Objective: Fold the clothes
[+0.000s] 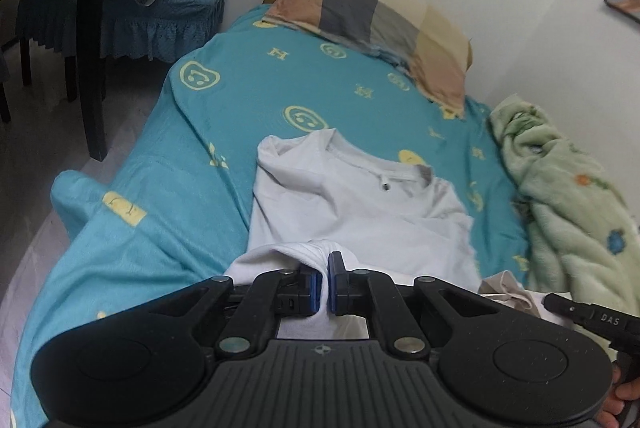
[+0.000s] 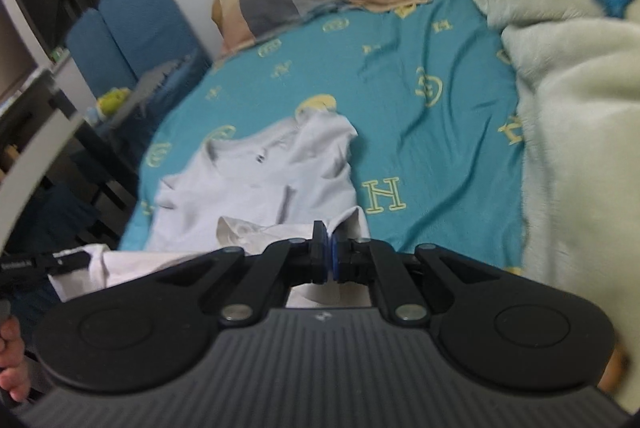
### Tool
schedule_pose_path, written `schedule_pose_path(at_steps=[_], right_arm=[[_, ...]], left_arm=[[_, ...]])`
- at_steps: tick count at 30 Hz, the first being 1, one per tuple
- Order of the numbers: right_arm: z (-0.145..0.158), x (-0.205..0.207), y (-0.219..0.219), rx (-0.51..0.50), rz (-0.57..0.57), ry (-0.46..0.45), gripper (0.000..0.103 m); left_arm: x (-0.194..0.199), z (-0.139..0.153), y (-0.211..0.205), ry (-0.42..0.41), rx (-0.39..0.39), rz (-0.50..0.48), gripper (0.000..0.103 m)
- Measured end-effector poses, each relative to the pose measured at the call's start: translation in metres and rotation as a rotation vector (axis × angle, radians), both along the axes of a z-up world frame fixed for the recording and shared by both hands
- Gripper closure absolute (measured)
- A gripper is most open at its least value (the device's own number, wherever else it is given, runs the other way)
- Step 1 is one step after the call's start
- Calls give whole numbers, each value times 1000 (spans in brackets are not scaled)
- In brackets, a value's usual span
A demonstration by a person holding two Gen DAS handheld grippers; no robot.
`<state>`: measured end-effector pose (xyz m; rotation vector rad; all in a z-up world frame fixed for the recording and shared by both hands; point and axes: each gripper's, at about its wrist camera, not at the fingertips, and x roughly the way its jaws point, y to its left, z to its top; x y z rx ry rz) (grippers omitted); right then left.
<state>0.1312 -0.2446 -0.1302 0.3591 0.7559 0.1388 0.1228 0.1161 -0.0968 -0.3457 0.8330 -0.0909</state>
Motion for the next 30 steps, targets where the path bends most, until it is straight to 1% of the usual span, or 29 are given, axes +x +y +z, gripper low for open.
schedule_pose_path(at_steps=[5, 8, 11, 12, 15, 16, 17, 18, 19, 20, 21, 23, 25, 28, 30], right_arm=[[-33, 29, 7, -47, 38, 39, 98], [-43, 38, 5, -29, 56, 43, 97], [-45, 39, 3, 10, 41, 58, 96], [-44, 39, 2, 28, 33, 63, 95], [-38, 35, -4, 91, 11, 80, 93], [-35, 31, -6, 114, 1, 85, 91], [-32, 26, -8, 136, -10, 87, 79], [-28, 18, -8, 152, -16, 82, 61], [-24, 10, -8, 166, -21, 73, 51], [-20, 1, -8, 180, -26, 64, 36], [-16, -7, -7, 182, -27, 58, 33], [-7, -24, -4, 171, -23, 58, 32], [1, -43, -2, 180, -30, 64, 32], [8, -70, -3, 223, -48, 85, 32], [8, -86, -6, 286, -76, 118, 31]], left_arm=[[37, -37, -4, 63, 38, -12, 96], [44, -50, -2, 88, 33, -13, 96], [46, -55, -2, 98, 26, -14, 95], [45, -52, -2, 95, 27, -15, 92], [34, -39, -4, 79, 20, -23, 74], [27, -33, -5, 75, 14, -29, 63], [19, -28, -7, 71, 7, -37, 57], [12, -22, -9, 67, 0, -44, 55], [1, -17, -10, 65, -11, -44, 50], [-11, -12, -12, 63, -24, -40, 43], [-22, -7, -13, 61, -37, -37, 39], [-46, -1, -15, 66, -69, -32, 31], [-69, 5, -16, 72, -102, -27, 26], [-100, 8, -8, 101, -196, 24, 23], [-111, 4, -1, 135, -268, 57, 22]])
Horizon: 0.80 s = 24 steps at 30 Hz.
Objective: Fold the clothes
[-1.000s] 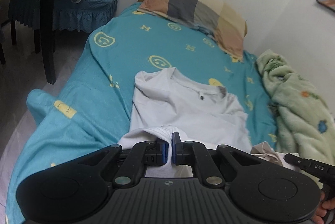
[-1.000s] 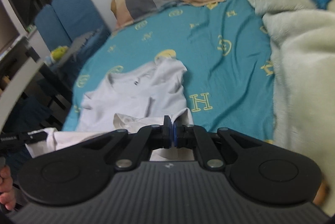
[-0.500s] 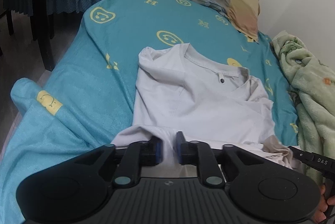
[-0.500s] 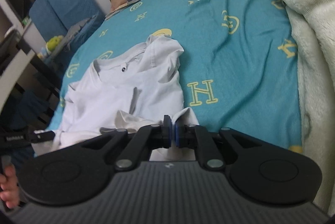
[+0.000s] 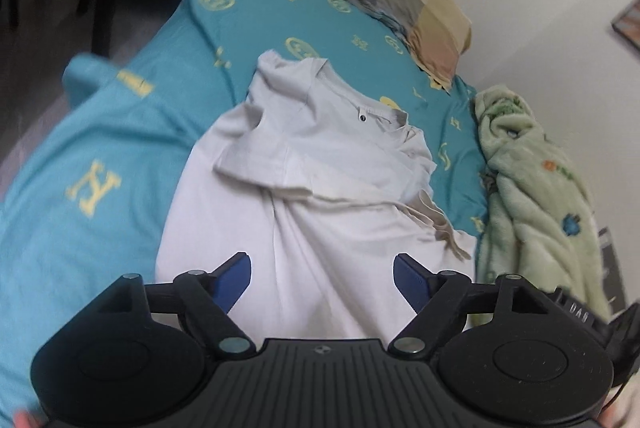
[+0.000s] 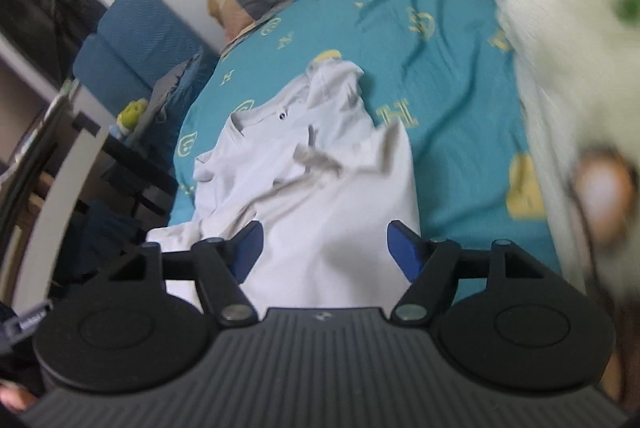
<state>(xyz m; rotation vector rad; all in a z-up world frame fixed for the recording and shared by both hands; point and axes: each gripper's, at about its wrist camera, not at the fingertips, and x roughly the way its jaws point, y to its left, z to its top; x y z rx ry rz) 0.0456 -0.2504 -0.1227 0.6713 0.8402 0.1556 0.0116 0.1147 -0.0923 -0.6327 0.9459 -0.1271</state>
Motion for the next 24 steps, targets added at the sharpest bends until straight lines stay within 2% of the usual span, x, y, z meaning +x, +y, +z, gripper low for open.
schedule_pose_path(at_steps=[5, 7, 10, 12, 16, 17, 19, 21, 23, 24], right_arm=[[-31, -30, -2, 311, -66, 168, 31], [-51, -34, 4, 398, -71, 249, 31], [-74, -31, 13, 438, -88, 341, 31], [-85, -28, 13, 460, -127, 366, 31], [-93, -24, 5, 455, -228, 332, 32], [-93, -23, 4, 442, -243, 313, 36], [-90, -22, 2, 418, -262, 289, 53], [-86, -21, 2, 387, -267, 265, 86], [-80, -21, 3, 352, -258, 234, 93], [-77, -20, 3, 329, -252, 217, 95]], left_arm=[[-11, -36, 15, 190, -171, 115, 21], [-11, -55, 19, 263, -245, 147, 21], [-11, -77, 21, 332, -302, 190, 21], [-10, -89, 23, 359, -338, 214, 21], [-4, -104, 31, 346, -393, 278, 24], [-2, -106, 34, 337, -407, 295, 26], [1, -110, 38, 322, -429, 325, 28], [2, -111, 42, 313, -435, 344, 38], [-1, -112, 45, 311, -430, 364, 61], [-2, -113, 47, 311, -427, 374, 69]])
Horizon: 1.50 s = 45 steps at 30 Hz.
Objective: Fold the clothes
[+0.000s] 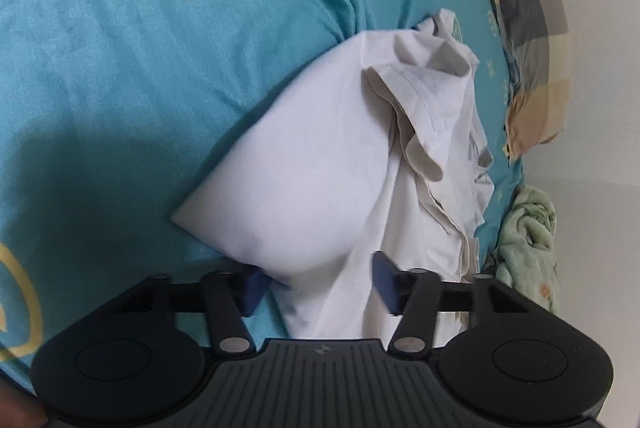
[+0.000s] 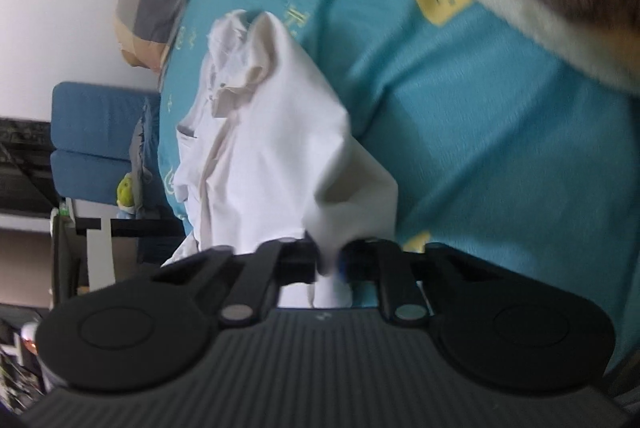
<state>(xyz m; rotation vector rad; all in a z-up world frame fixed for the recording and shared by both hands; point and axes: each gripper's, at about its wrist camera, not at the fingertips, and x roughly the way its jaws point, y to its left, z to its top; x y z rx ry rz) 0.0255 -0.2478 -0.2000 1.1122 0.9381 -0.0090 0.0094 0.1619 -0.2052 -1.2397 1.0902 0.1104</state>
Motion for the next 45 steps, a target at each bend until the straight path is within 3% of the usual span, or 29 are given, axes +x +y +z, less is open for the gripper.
schedule_pose_path(at_steps=[1, 2, 5, 9, 13, 20, 27, 30, 35, 45], right_arm=[[3, 2, 0, -27, 6, -15, 95], [6, 3, -2, -47, 11, -33, 95], [16, 4, -4, -83, 16, -93, 95], [30, 4, -8, -94, 12, -161, 96], [65, -6, -12, -117, 13, -224, 96], [121, -52, -12, -114, 25, -300, 96], [124, -123, -13, -61, 45, -252, 96], [122, -137, -14, -47, 40, -235, 96], [130, -104, -15, -41, 14, -232, 96], [118, 29, -13, -60, -21, -192, 95]], left_arm=[[-2, 0, 2, -5, -1, 13, 83], [-4, 1, 5, -13, -3, 27, 89], [-7, 12, 10, -67, 13, 47, 93], [-13, 42, 11, -174, 22, 48, 94], [-29, 77, 16, -245, -8, 43, 96], [-101, 148, 8, -356, 14, 18, 96], [-184, 167, 14, -340, -28, 19, 96], [-198, 168, 15, -330, -30, 17, 96], [-172, 174, 11, -343, -2, 37, 96], [-28, 166, 4, -318, 59, 99, 96]])
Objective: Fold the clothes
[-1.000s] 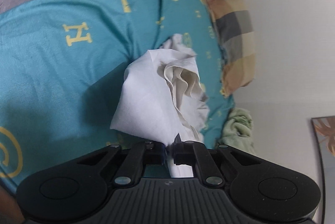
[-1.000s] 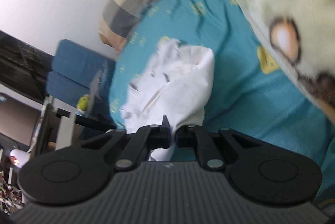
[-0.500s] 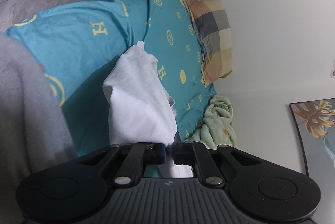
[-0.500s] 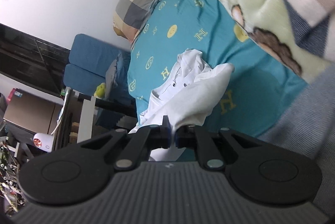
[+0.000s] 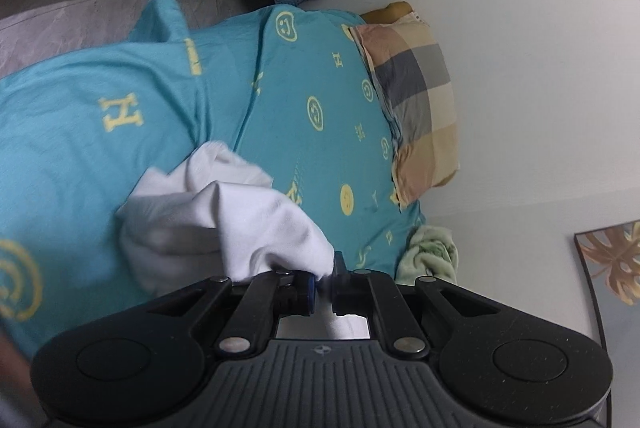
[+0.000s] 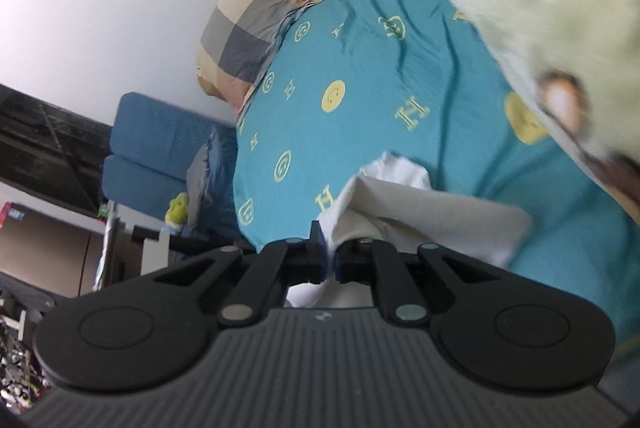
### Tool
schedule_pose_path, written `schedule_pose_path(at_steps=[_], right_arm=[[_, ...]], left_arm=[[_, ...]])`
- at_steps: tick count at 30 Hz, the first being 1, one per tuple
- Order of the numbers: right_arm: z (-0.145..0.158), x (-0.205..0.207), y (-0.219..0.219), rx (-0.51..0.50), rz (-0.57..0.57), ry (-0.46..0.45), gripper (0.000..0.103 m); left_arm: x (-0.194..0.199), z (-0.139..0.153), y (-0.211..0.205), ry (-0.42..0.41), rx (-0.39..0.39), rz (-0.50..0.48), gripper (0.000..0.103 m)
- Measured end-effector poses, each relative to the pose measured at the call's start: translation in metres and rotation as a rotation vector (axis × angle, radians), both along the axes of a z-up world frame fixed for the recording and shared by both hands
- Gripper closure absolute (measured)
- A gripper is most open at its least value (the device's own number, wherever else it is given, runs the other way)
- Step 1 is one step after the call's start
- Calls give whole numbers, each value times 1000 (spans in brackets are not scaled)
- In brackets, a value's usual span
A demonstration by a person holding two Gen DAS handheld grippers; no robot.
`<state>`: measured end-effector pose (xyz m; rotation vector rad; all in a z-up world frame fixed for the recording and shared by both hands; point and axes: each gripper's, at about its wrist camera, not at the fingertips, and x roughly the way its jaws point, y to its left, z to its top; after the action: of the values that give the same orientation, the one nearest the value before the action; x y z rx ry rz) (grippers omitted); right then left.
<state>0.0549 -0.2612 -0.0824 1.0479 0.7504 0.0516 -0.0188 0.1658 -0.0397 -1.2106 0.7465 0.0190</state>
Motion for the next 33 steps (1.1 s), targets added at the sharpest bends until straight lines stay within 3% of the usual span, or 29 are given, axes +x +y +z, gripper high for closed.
schedule_pose_path(at_steps=[5, 11, 17, 23, 25, 26, 27, 29, 33], right_arm=[[-33, 66, 0, -3, 3, 51, 95], [-90, 114, -3, 11, 18, 139, 95], [-116, 131, -3, 8, 47, 195, 94], [-112, 124, -4, -10, 67, 169, 92], [-106, 119, -3, -28, 78, 138, 83], [-101, 115, -1, -42, 82, 107, 65], [-95, 111, 0, -57, 87, 76, 41], [-84, 103, 3, -85, 96, 13, 24], [-65, 88, 18, -205, 154, -120, 23]], left_arm=[[78, -32, 2, 36, 25, -3, 96], [141, -83, 0, 91, 116, -43, 96], [168, -116, 1, 144, 159, -68, 96], [167, -112, -4, 105, 214, -100, 94], [163, -106, -7, 81, 250, -114, 87], [161, -101, -10, 68, 279, -118, 81], [156, -95, -13, 52, 313, -120, 77], [149, -83, -20, 17, 379, -132, 54], [138, -64, -43, -60, 532, -213, 46]])
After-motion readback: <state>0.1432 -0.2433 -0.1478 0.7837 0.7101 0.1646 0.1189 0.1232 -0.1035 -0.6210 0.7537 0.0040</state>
